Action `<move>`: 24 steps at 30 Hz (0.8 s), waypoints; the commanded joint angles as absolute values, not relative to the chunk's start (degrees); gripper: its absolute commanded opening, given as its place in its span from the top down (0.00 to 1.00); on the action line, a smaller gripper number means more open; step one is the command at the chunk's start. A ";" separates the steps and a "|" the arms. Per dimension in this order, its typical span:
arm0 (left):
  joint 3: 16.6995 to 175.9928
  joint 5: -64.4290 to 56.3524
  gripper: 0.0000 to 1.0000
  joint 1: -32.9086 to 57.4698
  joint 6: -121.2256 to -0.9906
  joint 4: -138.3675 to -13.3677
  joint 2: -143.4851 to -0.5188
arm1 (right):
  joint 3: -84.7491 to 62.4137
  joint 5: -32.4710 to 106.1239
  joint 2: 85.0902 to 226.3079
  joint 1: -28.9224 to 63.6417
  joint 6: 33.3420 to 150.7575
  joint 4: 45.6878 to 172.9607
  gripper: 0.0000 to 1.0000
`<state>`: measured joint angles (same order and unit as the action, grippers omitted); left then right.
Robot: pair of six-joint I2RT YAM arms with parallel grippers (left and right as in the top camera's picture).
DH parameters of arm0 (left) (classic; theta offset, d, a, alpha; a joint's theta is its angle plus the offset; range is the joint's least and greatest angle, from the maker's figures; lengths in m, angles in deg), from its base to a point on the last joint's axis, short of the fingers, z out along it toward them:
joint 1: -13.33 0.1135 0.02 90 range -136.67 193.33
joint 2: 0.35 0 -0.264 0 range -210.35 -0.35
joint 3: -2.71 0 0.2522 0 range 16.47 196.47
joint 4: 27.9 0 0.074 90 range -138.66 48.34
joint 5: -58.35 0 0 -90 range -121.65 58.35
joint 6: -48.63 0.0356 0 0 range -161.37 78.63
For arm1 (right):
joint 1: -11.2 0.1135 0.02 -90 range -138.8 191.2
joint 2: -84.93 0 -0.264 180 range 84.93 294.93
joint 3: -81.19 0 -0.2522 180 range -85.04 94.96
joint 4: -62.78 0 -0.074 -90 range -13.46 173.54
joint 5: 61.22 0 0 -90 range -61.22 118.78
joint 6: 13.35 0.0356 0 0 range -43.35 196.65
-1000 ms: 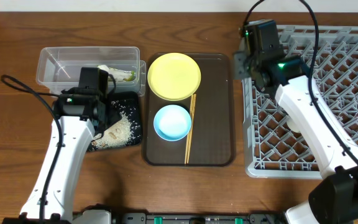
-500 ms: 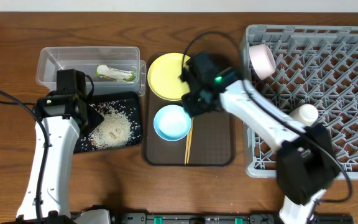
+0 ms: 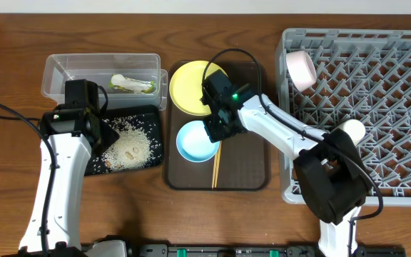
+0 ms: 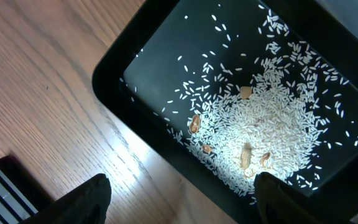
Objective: Sort waste into correct bins and load items into the dishwasher rack
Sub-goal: 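Carry the blue bowl into the dish rack and release it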
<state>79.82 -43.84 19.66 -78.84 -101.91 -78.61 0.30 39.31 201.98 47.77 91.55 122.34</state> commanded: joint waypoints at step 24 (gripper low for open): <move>80.17 -44.10 0.23 19.90 -78.54 -101.82 -78.24 | 0.45 -20.69 177.68 21.09 69.65 101.82 0.99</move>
